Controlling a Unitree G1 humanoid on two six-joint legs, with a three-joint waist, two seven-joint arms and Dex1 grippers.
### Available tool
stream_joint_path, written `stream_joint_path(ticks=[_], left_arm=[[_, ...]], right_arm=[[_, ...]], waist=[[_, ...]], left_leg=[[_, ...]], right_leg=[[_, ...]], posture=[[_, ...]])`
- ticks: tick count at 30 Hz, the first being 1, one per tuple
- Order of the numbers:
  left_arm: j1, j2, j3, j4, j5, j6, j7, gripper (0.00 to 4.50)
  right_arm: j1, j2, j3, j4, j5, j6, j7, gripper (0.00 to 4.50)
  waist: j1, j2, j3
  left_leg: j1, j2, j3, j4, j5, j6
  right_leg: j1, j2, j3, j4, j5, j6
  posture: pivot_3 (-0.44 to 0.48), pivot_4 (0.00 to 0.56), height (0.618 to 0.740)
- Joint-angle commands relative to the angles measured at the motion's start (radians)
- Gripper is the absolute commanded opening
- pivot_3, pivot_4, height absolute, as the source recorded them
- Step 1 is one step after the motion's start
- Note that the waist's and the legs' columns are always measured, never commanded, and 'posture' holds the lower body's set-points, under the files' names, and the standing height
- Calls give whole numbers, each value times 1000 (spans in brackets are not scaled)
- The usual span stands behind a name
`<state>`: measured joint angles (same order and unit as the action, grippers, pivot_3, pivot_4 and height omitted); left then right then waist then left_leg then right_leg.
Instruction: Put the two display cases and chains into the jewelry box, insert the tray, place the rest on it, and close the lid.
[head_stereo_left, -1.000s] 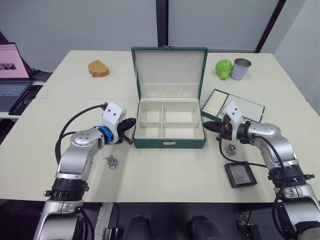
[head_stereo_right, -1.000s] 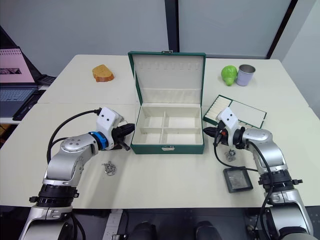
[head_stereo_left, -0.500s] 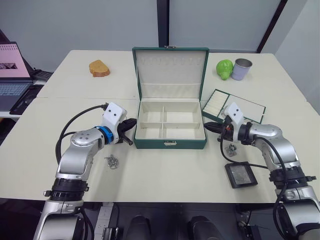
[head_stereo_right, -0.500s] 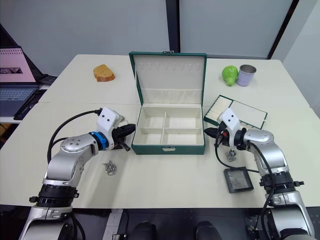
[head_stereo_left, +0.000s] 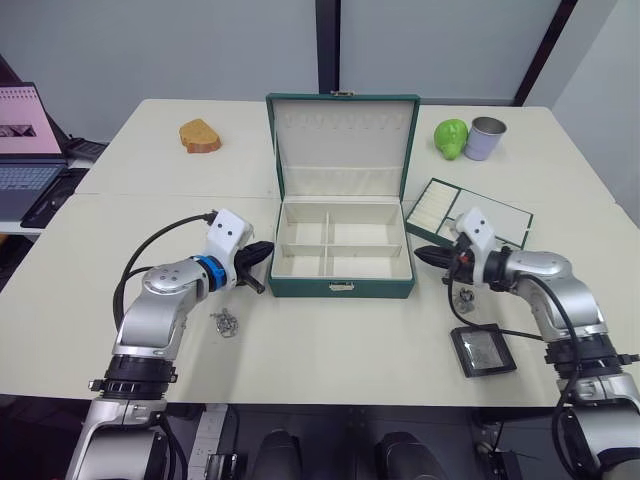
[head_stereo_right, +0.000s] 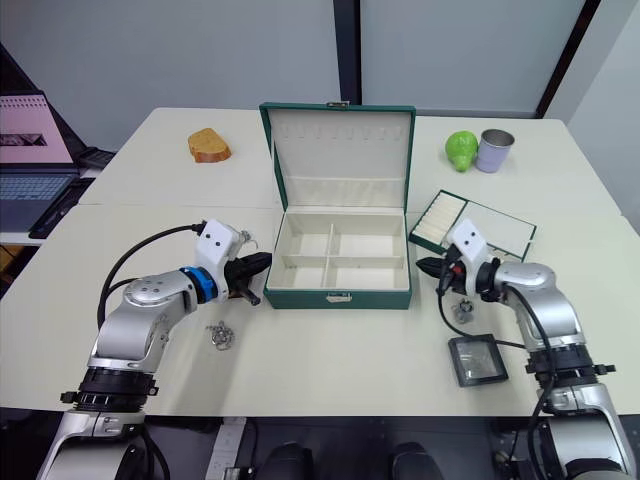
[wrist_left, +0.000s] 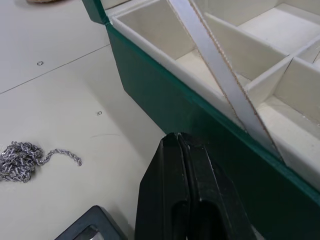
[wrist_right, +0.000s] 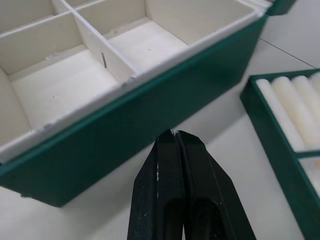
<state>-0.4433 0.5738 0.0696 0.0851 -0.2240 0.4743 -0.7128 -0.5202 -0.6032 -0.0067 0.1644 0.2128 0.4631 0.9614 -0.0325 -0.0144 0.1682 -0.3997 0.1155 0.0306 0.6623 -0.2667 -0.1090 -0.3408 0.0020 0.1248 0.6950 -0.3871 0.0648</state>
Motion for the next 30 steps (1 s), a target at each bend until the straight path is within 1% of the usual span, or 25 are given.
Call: stream_joint_path(ticks=[1, 3, 4, 5, 8, 11, 13, 15, 16, 20, 21, 25, 30], left_arm=[[4, 73, 127, -53, -82, 34, -35, 176], [25, 116, 176, -66, -123, 61, -63, 583], [40, 144, 201, -67, -138, 72, -79, 862], [64, 183, 234, -57, -143, 72, -95, 1150], [116, 260, 296, -32, -154, 65, -125, 2102], [190, 339, 393, 33, -155, 23, -164, 3069], [222, 380, 445, 84, -149, -10, -170, 3716], [246, 408, 471, 133, -138, -44, -172, 4329], [255, 418, 476, 155, -134, -57, -174, 4500], [277, 435, 480, 230, -121, -101, -180, 4500], [288, 437, 478, 243, -116, -113, -183, 4500], [299, 437, 475, 257, -124, -128, -190, 4500], [291, 450, 473, 242, -133, -116, -202, 4500]], right_arm=[[27, -62, -109, -45, 80, -7, 37, 7], [52, -99, -156, -69, 128, 14, 66, 0], [65, -123, -184, -71, 147, 23, 74, 0], [81, -156, -224, -55, 164, 21, 87, 431], [112, -221, -303, -8, 198, 8, 108, 1056], [157, -295, -393, 95, 217, -32, 151, 1738], [189, -339, -421, 161, 206, -72, 172, 2262], [208, -368, -434, 220, 195, -114, 178, 2800], [211, -377, -439, 244, 193, -129, 177, 3054], [207, -392, -448, 330, 186, -182, 165, 4308], [205, -394, -448, 350, 183, -195, 162, 4451], [188, -398, -440, 407, 180, -231, 165, 4451], [184, -392, -425, 417, 183, -246, 176, 4451]], waist=[[0, 0, 0], [-1, 0, 0], [-2, 0, 0], [-2, 0, 0], [-1, 0, 0], [0, 0, 0], [0, 0, 0], [0, 0, 0], [0, 0, 1], [-2, 1, 1], [-2, 1, 1], [-2, 1, 1], [-2, 1, 1]], left_leg=[[0, 0, 0, 0, 0, 0], [0, 0, 0, -1, 0, 0], [0, 0, 0, -1, 0, 0], [0, 0, 0, -1, 0, 0], [0, 0, 1, -1, 0, 0], [1, 0, 1, -2, 0, 0], [1, 0, 1, -2, 0, 0], [1, 0, 1, -2, 0, 0], [1, 0, 2, -2, 0, 0], [2, 0, 2, -2, 0, 0], [1, 0, 2, -2, 0, 0], [1, 0, 3, -2, 0, 0], [1, 1, 3, -2, 0, 0]], right_leg=[[0, 0, 0, 0, 0, 0], [0, 0, 0, 0, 0, 0], [0, 0, 0, -1, 0, 0], [0, 0, 1, -1, 0, 0], [0, 0, 1, -2, 0, 0], [0, 0, 1, -3, 0, 0], [0, 0, 1, -3, 0, 0], [0, 0, 1, -4, 0, 0], [0, 0, 1, -5, 0, 0], [0, 0, 2, -4, 0, 0], [0, 0, 1, -4, 0, 0], [-1, 0, 2, -4, 0, 0], [0, 0, 2, -4, 0, 0]], posture=[[0, 150, 740], [0, 150, 740], [0, 150, 740], [0, 150, 740], [0, 150, 740], [0, 150, 740], [0, 150, 740], [0, 150, 740], [0, 150, 740], [0, 150, 740], [0, 150, 740], [0, 150, 740], [0, 150, 740]])
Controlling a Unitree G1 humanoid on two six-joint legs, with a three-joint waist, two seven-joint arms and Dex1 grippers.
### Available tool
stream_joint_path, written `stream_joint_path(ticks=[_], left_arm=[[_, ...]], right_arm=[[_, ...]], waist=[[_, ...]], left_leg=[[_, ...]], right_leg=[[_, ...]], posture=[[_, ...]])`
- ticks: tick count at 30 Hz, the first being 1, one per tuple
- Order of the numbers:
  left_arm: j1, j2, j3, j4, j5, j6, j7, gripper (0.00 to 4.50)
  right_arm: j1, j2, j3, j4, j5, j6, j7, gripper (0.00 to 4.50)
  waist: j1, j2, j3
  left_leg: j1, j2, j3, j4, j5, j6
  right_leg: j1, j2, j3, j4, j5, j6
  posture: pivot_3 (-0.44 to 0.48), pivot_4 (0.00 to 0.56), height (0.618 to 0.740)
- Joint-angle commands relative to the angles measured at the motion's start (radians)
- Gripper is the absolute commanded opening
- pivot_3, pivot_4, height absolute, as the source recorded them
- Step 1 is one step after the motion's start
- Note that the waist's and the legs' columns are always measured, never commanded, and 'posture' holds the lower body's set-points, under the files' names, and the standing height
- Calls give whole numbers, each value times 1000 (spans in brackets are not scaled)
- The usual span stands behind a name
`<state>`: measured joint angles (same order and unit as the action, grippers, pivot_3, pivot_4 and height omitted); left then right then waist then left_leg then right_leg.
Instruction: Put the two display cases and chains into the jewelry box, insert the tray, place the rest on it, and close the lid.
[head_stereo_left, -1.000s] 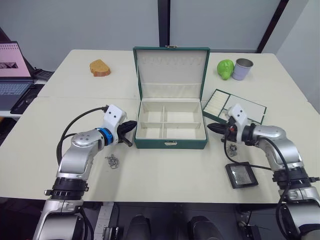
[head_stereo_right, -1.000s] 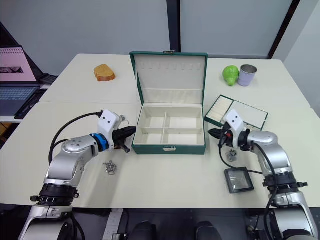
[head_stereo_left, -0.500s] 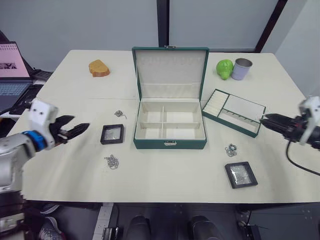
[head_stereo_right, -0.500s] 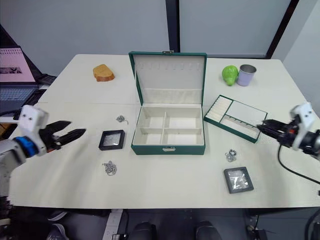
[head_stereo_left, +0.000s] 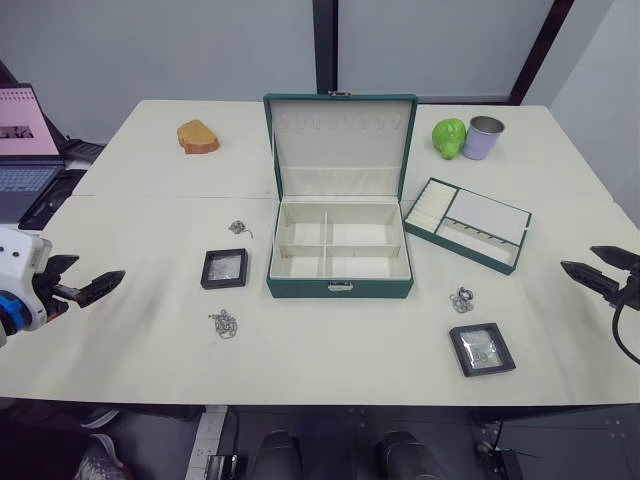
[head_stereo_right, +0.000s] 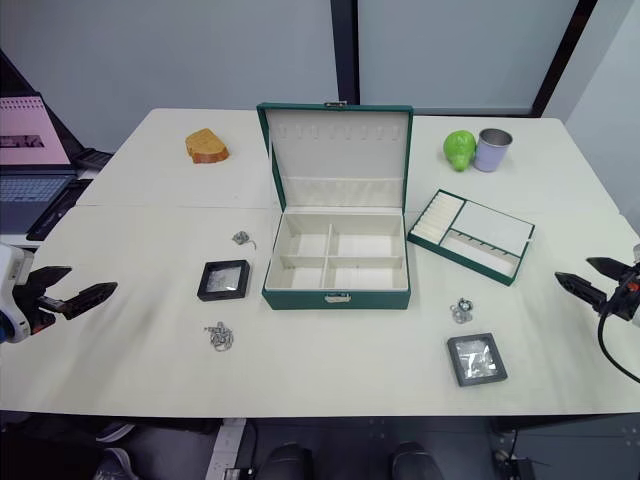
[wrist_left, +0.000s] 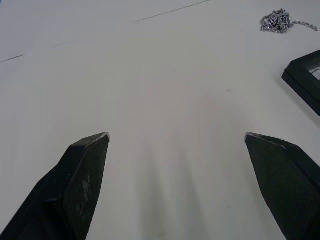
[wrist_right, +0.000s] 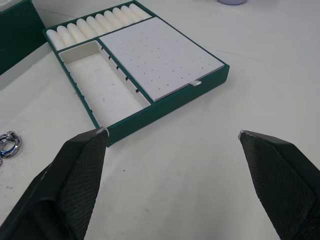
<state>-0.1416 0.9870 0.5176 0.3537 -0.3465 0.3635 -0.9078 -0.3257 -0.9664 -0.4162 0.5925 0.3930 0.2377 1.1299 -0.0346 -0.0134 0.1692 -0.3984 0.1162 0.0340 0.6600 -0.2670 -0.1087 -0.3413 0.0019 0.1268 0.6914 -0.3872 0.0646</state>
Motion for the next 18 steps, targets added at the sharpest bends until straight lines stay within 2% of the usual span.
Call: stream_joint_path(ticks=[1, 6, 10, 14, 18], left_arm=[[-11, 39, 25, -29, -10, -4, -9, 4500], [1, 31, 37, -57, -32, 19, -11, 4500], [61, -11, 70, -163, -79, 72, 3, 4500], [162, -67, 136, -316, -136, 133, 31, 4500], [268, -143, 148, -492, -186, 181, 52, 4500]], right_arm=[[-10, -27, -15, -14, 4, -20, 8, 4451], [-19, -18, -26, -39, 38, 6, 16, 4451], [-30, -17, -24, -129, 87, 61, 40, 4451], [-58, -12, 7, -393, 215, 224, 67, 4451], [-156, -3, 118, -713, 374, 431, 57, 4451]], waist=[[0, 0, 0], [0, 0, 0], [1, 0, 0], [-10, 1, 1], [-16, 2, 1]], left_leg=[[0, 0, 0, 0, 0, 0], [0, 0, 0, 0, 0, 0], [0, 0, 0, 0, 0, 0], [0, 1, 0, 0, 0, 0], [0, 1, -1, 0, 0, 0]], right_leg=[[0, 0, 0, 0, 0, 0], [0, 0, 0, 0, 0, 0], [0, 0, 0, 0, 0, 0], [0, 0, 1, 1, 0, 0], [0, 1, 1, 3, 0, 0]], posture=[[0, 150, 740], [0, 150, 740], [0, 150, 740], [0, 150, 740], [0, 150, 740]])
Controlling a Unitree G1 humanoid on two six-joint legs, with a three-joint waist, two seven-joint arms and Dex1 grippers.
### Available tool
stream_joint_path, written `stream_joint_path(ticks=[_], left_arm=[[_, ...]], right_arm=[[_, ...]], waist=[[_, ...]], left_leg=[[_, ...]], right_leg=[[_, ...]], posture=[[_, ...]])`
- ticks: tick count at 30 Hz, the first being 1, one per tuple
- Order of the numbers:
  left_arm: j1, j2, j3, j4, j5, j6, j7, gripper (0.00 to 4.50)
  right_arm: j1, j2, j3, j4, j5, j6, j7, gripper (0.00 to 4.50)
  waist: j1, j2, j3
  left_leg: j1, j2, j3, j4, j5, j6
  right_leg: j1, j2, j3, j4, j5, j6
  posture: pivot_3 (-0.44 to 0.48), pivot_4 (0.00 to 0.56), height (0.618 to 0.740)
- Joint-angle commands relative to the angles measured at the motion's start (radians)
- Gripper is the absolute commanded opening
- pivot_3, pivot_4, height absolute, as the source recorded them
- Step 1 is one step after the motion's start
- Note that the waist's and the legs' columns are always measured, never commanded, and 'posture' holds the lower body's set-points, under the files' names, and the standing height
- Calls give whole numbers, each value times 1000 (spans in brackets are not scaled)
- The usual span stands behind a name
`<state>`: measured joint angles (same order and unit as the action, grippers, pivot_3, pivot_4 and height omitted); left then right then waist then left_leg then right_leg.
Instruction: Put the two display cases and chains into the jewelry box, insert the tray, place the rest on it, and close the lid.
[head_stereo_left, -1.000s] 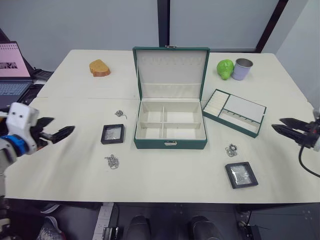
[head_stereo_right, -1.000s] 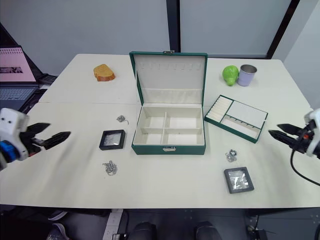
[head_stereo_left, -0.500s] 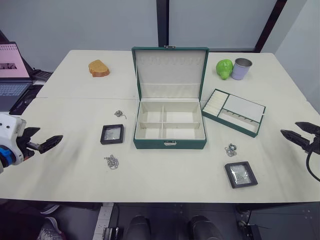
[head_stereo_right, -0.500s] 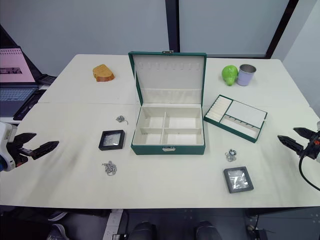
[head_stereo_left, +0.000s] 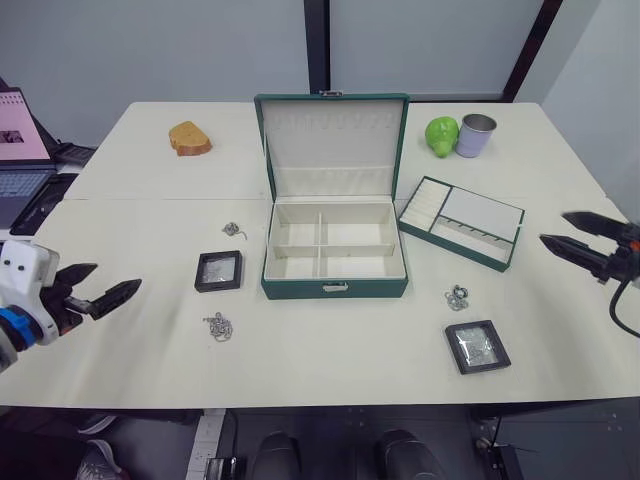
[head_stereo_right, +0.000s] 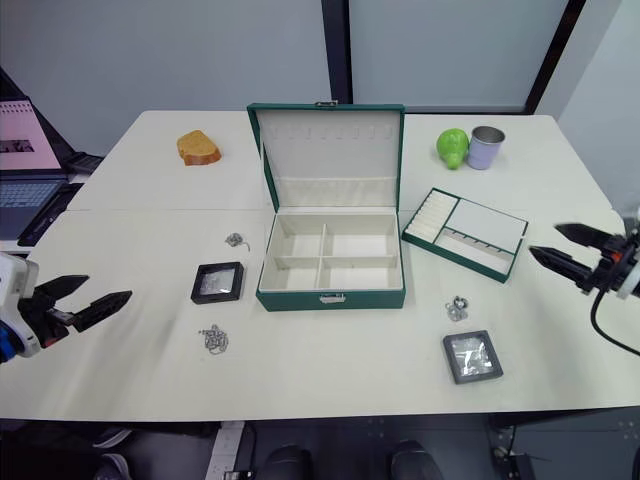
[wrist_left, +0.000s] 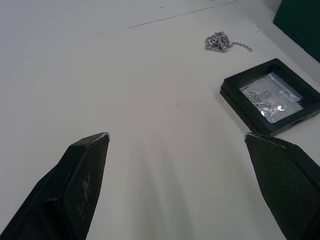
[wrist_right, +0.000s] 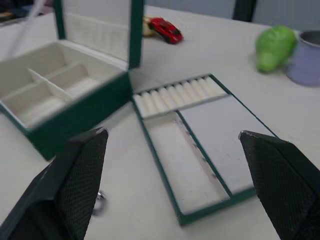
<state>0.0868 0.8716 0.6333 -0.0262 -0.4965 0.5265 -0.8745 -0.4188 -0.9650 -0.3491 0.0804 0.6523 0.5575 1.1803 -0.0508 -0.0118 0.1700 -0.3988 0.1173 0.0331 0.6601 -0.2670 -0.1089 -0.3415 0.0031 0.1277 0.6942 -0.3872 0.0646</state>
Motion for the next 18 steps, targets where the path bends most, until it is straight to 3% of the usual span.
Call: stream_joint_path(ticks=[1, 5, 10, 18], left_arm=[[67, -47, 22, -143, -30, 9, 25, 4500], [133, -133, -1, -266, -40, 12, 73, 4500], [213, -251, -81, -349, 13, -61, 129, 4500], [250, -365, -260, -455, 114, -142, 237, 4500]], right_arm=[[-92, 4, 76, -250, 153, 148, 11, 4451], [-204, 56, 175, -343, 209, 196, 12, 4451], [-315, 123, 288, -339, 165, 164, 43, 4451], [-357, 171, 399, -318, 82, 97, 118, 4451]], waist=[[2, 0, 0], [13, -3, 0], [23, -4, 0], [21, -6, 0]], left_leg=[[0, 0, 0, 0, 0, 0], [-1, 0, -1, 0, 0, 0], [-1, -1, -2, 1, -2, 4], [-1, -1, -1, 1, -2, 4]], right_leg=[[0, 0, 0, 0, 0, 0], [1, -1, -2, -2, 0, 0], [1, -2, -2, -3, 0, 0], [1, -2, -1, -3, 0, 0]], posture=[[0, 150, 740], [0, 150, 740], [0, 150, 740], [0, 150, 740]])
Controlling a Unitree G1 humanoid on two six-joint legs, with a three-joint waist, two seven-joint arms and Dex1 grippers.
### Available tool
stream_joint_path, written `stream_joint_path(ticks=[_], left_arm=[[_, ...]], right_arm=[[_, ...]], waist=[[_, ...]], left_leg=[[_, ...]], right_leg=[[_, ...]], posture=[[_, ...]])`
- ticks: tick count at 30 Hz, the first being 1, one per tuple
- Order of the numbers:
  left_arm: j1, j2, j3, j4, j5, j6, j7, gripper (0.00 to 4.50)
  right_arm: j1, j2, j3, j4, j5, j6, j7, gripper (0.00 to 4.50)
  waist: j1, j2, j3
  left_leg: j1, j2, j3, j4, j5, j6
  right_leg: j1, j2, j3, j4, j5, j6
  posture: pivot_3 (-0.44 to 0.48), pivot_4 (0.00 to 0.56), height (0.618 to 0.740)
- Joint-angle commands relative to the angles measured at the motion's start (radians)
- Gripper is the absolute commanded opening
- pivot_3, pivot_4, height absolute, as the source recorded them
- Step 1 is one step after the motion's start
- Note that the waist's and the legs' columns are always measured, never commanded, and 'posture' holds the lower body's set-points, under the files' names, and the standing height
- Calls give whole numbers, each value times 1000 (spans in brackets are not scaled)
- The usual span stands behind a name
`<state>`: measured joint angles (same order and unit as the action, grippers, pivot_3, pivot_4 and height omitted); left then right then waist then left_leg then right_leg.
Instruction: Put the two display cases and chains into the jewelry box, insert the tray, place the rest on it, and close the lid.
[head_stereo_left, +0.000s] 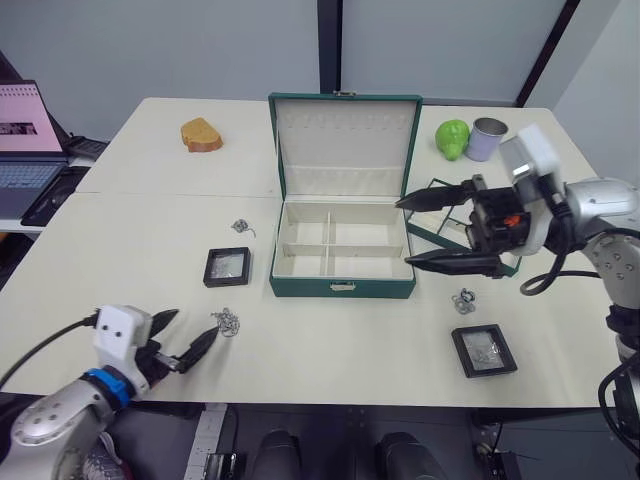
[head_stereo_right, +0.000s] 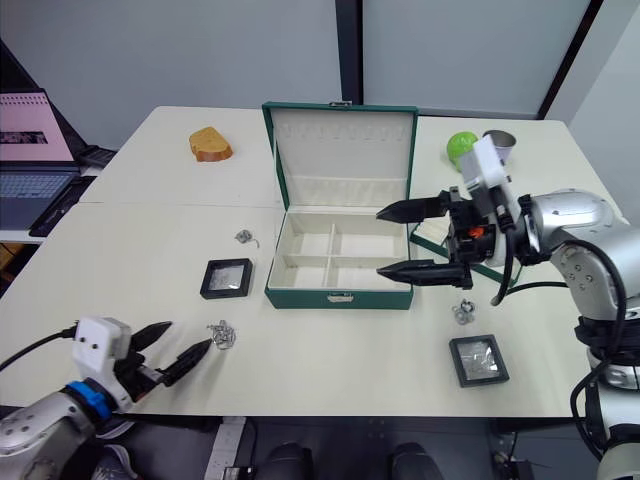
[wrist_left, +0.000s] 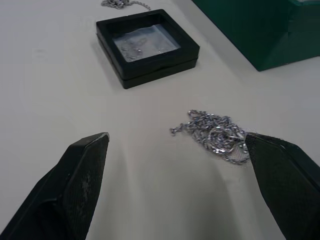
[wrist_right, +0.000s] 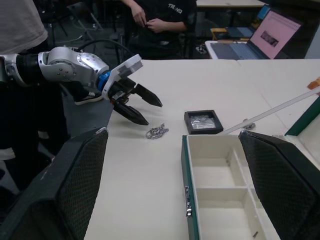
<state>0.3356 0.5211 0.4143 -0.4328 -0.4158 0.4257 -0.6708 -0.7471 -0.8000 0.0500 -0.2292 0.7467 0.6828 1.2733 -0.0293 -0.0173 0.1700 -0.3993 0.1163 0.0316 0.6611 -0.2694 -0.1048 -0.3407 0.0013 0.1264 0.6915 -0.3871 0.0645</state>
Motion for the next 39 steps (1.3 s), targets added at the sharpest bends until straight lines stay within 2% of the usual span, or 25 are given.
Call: stream_joint_path(ticks=[1, 5, 10, 16, 27, 31, 39], left_arm=[[-4, -21, -52, -54, 38, -43, 46, 4500], [-39, -38, -104, -57, 89, -41, 116, 4500], [-49, -50, -112, -44, 84, -7, 155, 4500], [-14, -29, -165, -29, 93, 57, 145, 4500], [-15, -9, -182, -6, 101, 92, 150, 4500], [-11, -9, -193, 5, 108, 83, 151, 3750], [-12, -10, -201, 24, 111, 72, 151, 1503]], right_arm=[[-32, 9, 3, -6, -16, -30, 30, 4451], [-39, 14, 10, -1, -34, -36, 47, 4451], [-43, 15, 5, -2, -40, -28, 55, 4451], [-40, 13, 0, -6, -45, -20, 47, 4451], [-39, 10, -8, -7, -48, -10, 37, 4451], [-40, 4, -12, -3, -49, -9, 36, 4500], [-44, -1, -10, 11, -63, -15, 38, 4500]], waist=[[-1, 0, 0], [0, 0, 0], [-2, 0, 0], [-2, 0, 0], [-2, 0, 0], [-2, 0, 0], [-2, 1, -1]], left_leg=[[0, 0, 0, 0, 0, 0], [0, 0, 0, 0, 0, 0], [0, 0, 0, 0, 0, 0], [0, 0, 0, 0, 0, 0], [2, 0, 0, 0, 0, 0], [2, 0, 0, 0, 0, 0], [3, 0, 0, 0, 0, 0]], right_leg=[[0, 0, 0, 0, 0, 0], [0, 0, 0, 0, 0, 0], [1, 0, 0, 0, 0, 0], [1, 0, 0, 0, 0, 0], [2, 0, 0, -1, 0, 0], [3, 0, 0, -1, 0, 0], [4, 0, 0, -2, 0, 0]], posture=[[0, 150, 740], [0, 150, 740], [0, 150, 740], [0, 150, 740], [0, 150, 740], [0, 150, 740], [0, 150, 740]])
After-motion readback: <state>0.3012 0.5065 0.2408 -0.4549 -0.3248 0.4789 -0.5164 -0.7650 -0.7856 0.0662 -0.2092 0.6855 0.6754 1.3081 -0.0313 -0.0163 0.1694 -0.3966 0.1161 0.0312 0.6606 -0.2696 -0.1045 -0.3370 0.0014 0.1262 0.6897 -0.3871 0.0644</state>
